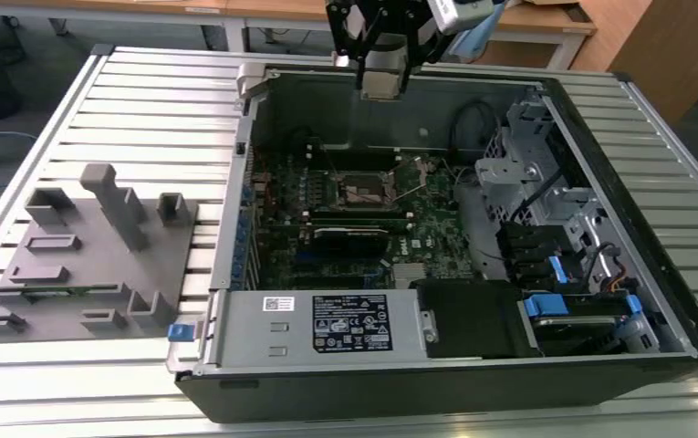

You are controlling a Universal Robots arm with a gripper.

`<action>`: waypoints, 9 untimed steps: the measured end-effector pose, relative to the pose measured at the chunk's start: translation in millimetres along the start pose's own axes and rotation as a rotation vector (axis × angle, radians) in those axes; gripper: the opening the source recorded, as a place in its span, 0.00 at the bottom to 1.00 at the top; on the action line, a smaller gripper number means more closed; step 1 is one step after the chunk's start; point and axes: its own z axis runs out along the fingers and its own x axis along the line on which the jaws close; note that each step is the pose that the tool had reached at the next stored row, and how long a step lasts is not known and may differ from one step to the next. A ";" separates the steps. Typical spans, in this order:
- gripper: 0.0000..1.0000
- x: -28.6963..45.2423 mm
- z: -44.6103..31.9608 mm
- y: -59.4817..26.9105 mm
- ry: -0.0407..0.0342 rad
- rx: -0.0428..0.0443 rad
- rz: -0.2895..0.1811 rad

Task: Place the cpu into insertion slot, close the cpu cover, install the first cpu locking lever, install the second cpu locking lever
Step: 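Place the cpu into insertion slot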

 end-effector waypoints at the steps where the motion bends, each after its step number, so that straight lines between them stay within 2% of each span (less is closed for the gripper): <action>1: 0.54 0.0 0.4 0.0 -0.0001 -0.0001 0.000; 9: 0.54 -0.2 9.2 -0.8 -0.0001 -0.0002 0.000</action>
